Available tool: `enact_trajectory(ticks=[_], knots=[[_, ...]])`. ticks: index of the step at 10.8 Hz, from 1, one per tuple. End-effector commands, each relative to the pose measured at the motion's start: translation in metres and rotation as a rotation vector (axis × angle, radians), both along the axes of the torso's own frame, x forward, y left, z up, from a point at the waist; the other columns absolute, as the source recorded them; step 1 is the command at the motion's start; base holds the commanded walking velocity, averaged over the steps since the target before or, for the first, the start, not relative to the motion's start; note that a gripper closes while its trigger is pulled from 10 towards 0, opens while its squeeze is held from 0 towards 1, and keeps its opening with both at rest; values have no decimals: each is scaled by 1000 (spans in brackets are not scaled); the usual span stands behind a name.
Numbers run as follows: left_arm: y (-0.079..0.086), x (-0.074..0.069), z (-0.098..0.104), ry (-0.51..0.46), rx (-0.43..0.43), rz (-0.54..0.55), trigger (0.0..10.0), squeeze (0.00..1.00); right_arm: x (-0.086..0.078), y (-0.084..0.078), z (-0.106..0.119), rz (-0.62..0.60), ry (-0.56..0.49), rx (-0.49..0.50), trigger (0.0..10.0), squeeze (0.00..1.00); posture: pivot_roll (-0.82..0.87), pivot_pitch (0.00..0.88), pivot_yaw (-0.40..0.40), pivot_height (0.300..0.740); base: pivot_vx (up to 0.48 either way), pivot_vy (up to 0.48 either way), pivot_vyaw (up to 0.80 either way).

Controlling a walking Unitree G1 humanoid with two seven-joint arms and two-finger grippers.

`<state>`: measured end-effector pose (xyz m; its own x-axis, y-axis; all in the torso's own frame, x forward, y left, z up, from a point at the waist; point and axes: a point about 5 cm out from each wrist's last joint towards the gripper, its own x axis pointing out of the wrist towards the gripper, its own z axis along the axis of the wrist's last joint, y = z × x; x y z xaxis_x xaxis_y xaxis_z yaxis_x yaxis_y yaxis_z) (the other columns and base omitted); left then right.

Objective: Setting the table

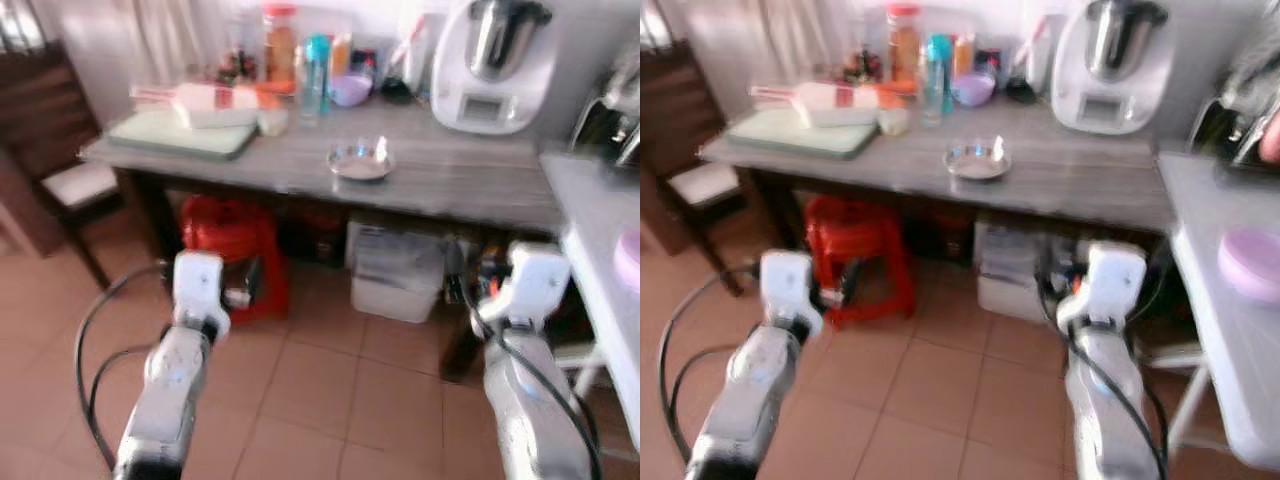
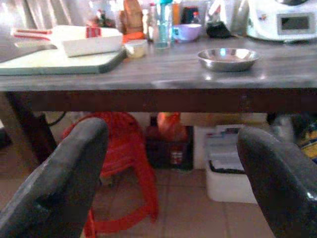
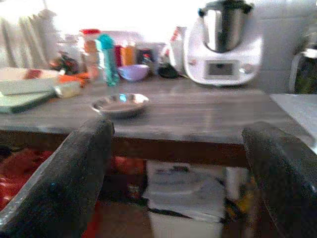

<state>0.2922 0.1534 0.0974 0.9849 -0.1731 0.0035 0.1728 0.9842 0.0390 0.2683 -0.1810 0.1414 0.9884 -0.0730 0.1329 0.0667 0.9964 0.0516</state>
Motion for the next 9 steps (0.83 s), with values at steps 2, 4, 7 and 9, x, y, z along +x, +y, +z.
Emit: enact_trajectory(ticks=[2,4,7,9], knots=[[-4,2,5,-14,-6,-39,10000,0,4,2,4,1,-15,4,10000,0,11,14,14,740,0,0,0],[-9,3,3,-15,-18,-66,10000,0,6,3,4,13,-17,-3,10000,0,1,17,16,740,0,-157,0],[-11,3,3,-15,-25,-80,10000,0,7,4,5,15,-18,-2,10000,0,0,18,18,740,0,-339,0],[-11,2,2,-9,-29,-83,10000,0,9,6,5,21,-16,-1,10000,0,-3,19,15,740,0,-339,0]])
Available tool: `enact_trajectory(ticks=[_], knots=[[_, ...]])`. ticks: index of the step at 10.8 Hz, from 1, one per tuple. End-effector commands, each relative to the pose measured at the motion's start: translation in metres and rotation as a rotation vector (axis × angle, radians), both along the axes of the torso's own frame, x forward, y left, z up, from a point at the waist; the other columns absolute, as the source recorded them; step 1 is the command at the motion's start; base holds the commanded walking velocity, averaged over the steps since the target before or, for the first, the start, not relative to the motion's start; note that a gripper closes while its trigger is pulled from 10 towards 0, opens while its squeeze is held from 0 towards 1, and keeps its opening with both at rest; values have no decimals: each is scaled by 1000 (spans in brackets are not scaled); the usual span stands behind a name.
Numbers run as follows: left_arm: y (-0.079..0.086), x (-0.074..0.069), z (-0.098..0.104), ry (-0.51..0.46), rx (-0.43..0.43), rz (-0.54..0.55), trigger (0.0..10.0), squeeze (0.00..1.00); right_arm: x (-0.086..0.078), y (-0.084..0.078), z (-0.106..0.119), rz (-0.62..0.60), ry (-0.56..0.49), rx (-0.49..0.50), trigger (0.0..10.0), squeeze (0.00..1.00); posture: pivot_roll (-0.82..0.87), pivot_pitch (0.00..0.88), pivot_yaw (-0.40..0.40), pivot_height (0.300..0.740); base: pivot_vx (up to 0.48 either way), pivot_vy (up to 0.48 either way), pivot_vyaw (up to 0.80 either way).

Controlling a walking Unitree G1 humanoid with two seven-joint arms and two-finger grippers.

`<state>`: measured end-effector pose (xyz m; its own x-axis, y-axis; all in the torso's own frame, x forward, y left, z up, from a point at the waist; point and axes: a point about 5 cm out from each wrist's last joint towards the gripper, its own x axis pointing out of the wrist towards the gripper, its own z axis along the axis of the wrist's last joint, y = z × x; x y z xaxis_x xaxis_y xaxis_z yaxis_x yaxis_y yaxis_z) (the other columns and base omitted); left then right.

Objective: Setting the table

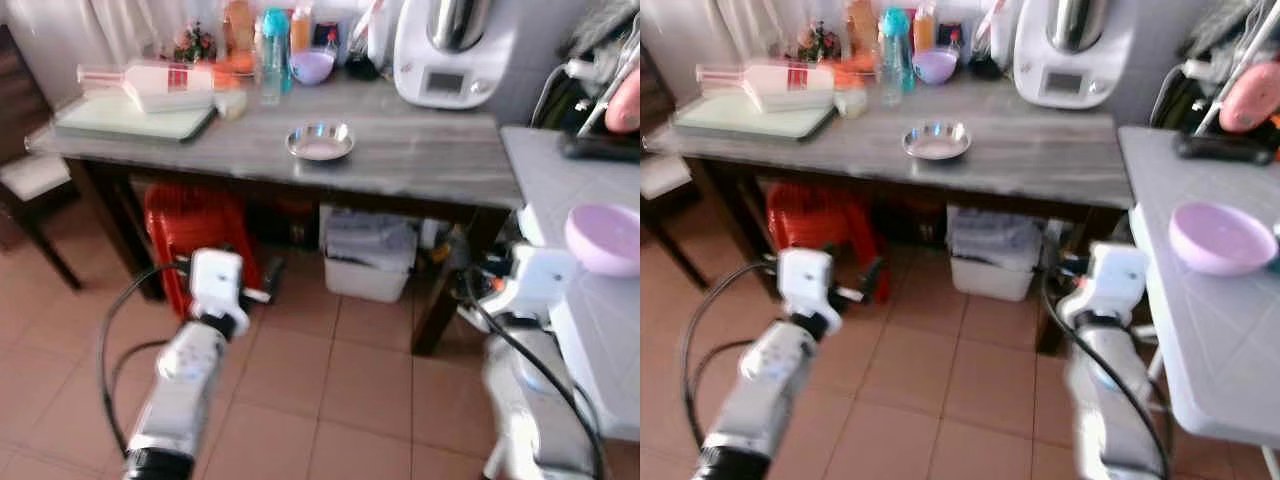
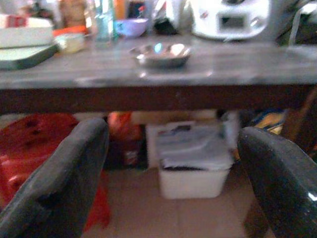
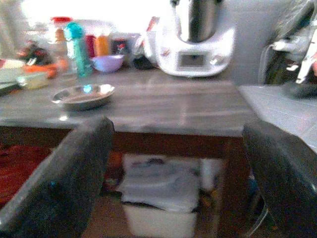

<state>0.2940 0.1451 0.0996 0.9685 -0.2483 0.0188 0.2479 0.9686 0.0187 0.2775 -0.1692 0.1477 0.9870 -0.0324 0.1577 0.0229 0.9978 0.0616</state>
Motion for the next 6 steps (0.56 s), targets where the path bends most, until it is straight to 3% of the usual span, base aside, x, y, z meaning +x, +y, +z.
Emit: enact_trajectory(ticks=[1,6], knots=[[-3,0,-1,4,-8,-8,10000,0,0,-6,-1,-20,11,-9,10000,0,-3,19,15,740,0,-341,0],[-6,3,0,2,-13,-9,10000,0,4,-7,-1,-15,12,-20,10000,0,-2,5,4,740,0,-340,0]])
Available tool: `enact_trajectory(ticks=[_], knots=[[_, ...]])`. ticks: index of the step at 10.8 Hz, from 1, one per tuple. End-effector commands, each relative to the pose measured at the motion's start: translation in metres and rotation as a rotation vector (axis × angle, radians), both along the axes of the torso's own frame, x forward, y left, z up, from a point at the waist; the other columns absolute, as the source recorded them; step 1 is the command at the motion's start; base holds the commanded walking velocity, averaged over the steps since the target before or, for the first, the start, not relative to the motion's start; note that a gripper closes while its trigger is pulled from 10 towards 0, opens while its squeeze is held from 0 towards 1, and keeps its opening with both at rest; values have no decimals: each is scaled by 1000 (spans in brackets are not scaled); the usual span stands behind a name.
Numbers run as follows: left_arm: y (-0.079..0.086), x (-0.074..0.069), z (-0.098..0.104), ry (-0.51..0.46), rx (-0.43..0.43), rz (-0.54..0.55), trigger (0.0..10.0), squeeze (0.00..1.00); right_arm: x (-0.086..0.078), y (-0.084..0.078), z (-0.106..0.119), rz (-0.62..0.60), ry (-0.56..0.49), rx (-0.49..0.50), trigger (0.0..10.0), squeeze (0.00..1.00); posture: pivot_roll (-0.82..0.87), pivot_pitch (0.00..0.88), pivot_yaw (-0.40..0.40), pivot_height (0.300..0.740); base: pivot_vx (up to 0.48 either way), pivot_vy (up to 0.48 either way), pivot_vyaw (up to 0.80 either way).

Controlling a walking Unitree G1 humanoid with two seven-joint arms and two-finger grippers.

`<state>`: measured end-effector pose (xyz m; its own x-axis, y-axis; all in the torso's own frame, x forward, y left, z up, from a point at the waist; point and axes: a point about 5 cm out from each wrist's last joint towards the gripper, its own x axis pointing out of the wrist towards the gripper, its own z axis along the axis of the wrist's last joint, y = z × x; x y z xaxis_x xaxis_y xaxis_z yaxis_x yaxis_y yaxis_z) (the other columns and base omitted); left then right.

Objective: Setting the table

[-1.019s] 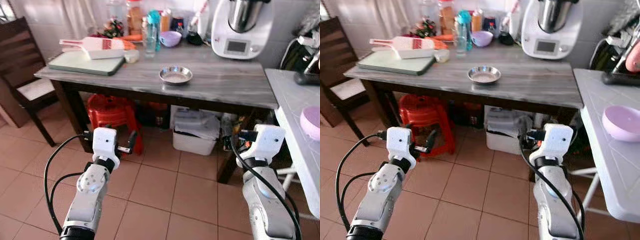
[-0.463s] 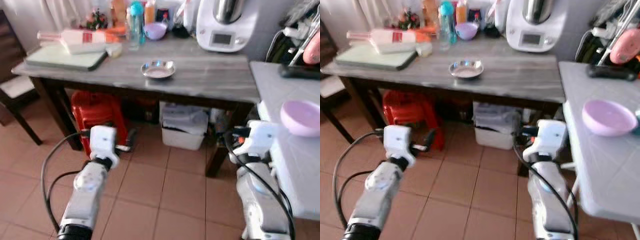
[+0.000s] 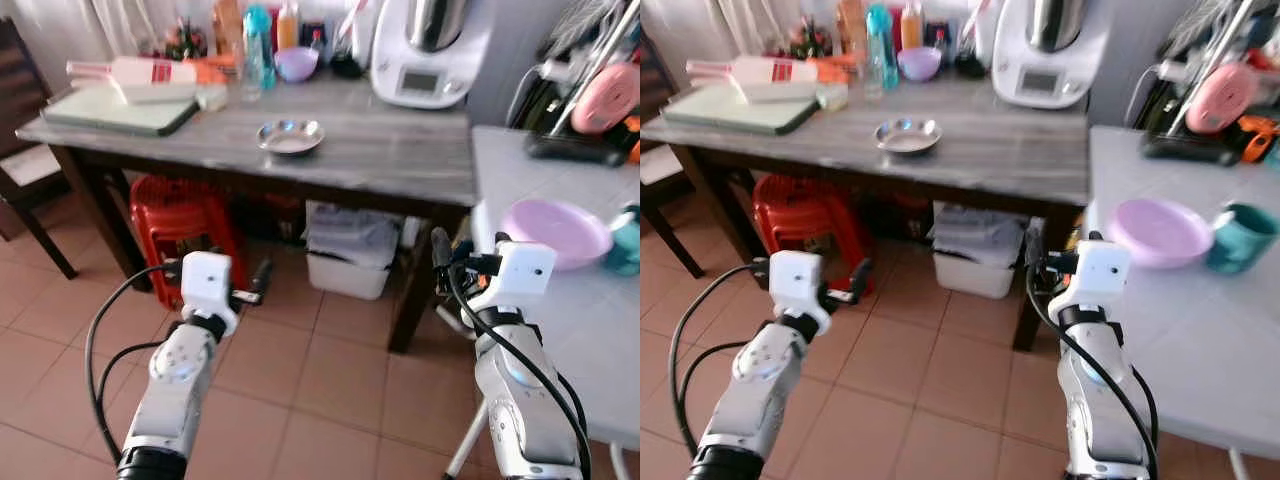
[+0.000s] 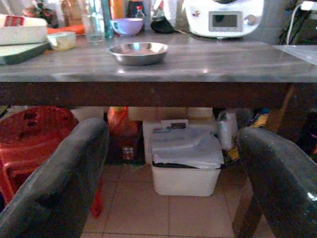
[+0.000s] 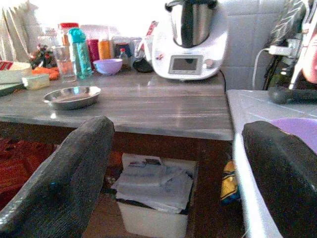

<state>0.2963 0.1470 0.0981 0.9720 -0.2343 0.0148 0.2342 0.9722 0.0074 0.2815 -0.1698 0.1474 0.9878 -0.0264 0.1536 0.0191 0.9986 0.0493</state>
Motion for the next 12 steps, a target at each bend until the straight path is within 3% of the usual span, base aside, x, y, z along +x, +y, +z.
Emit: enact_trajectory(ticks=[1,7,10,12], knots=[[-8,1,1,-5,-4,-24,10000,0,0,-6,-1,-17,6,-9,10000,0,-2,5,4,740,0,-341,0],[-11,2,1,-8,-11,-30,10000,0,1,-6,-1,-21,5,-8,10000,0,-6,4,3,740,0,-342,0],[-10,2,3,-23,-47,-35,10000,0,1,-5,-1,-24,3,-5,10000,0,-9,5,4,740,0,0,0],[-15,0,6,-34,-63,-93,10000,0,1,-4,0,-19,-1,-15,10000,0,-9,6,5,740,0,0,0]])
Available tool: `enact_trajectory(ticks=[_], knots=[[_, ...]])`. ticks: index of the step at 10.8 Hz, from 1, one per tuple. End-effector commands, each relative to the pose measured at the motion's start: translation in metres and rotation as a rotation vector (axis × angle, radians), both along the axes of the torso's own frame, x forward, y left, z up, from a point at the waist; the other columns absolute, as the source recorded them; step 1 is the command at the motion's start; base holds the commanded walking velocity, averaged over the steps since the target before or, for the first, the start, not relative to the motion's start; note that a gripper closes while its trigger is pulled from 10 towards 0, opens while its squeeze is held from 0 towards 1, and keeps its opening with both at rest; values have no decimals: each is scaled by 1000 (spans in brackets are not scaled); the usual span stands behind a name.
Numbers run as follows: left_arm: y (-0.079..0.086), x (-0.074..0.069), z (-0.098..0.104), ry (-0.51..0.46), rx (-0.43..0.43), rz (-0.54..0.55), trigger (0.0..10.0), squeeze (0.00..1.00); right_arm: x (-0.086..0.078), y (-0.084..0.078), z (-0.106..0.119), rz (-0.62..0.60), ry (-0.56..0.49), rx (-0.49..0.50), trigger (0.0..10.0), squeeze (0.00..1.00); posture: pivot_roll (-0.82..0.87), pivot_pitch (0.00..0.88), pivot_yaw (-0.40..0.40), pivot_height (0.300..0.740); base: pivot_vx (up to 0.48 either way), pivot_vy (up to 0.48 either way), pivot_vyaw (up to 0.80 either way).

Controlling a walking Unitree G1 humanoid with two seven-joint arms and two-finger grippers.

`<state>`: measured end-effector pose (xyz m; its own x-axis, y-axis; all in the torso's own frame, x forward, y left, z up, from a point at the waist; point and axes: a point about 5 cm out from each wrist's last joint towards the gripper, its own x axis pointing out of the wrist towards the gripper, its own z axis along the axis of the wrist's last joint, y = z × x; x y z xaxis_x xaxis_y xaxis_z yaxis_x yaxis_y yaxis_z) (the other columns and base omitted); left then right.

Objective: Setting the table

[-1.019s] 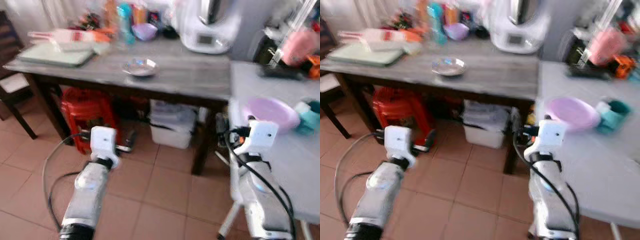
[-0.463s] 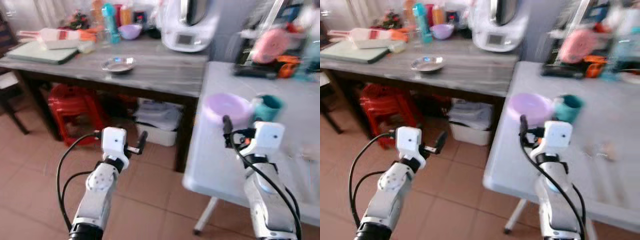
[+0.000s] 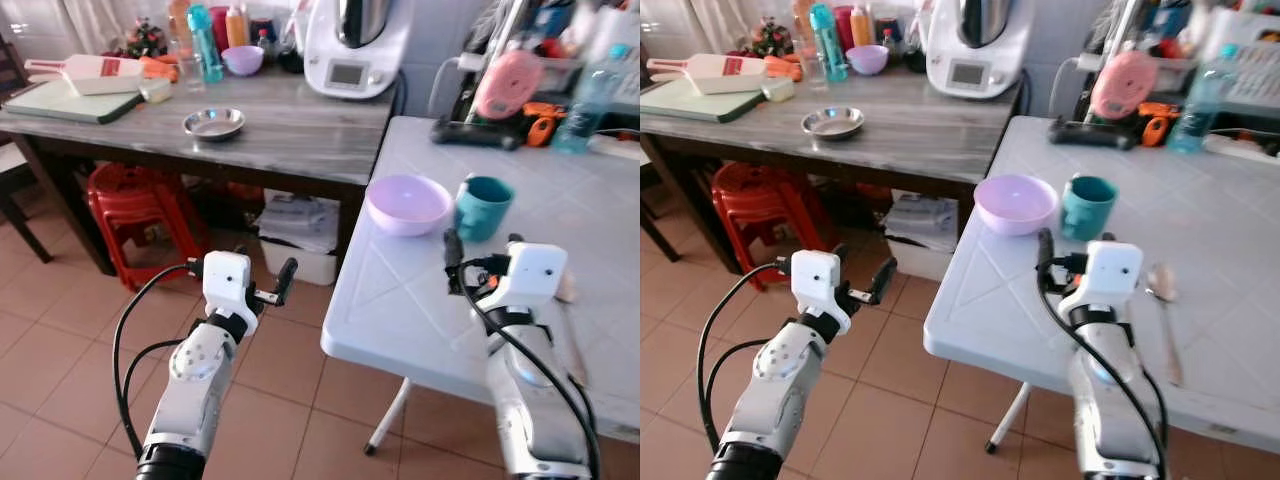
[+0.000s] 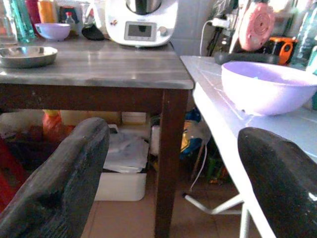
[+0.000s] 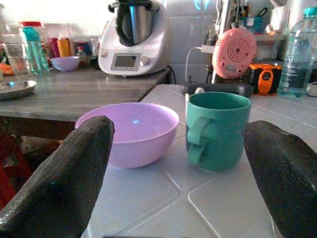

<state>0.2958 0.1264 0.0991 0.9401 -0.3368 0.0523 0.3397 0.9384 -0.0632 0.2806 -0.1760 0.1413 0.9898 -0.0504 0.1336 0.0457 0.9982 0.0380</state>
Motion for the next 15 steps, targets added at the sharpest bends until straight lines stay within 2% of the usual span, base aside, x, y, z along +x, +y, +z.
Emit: enact_trajectory(ticks=[1,12,15], knots=[[3,-1,4,-16,-4,-7,10000,0,2,3,5,7,-21,0,10000,0,-9,7,5,740,0,0,0],[-2,-4,4,-10,-31,-66,10000,0,2,6,6,16,-20,-14,10000,0,-12,16,9,740,346,0,0],[-2,-6,6,-26,-45,-67,10000,0,2,7,6,32,-22,-29,10000,0,-14,17,8,740,0,0,0]])
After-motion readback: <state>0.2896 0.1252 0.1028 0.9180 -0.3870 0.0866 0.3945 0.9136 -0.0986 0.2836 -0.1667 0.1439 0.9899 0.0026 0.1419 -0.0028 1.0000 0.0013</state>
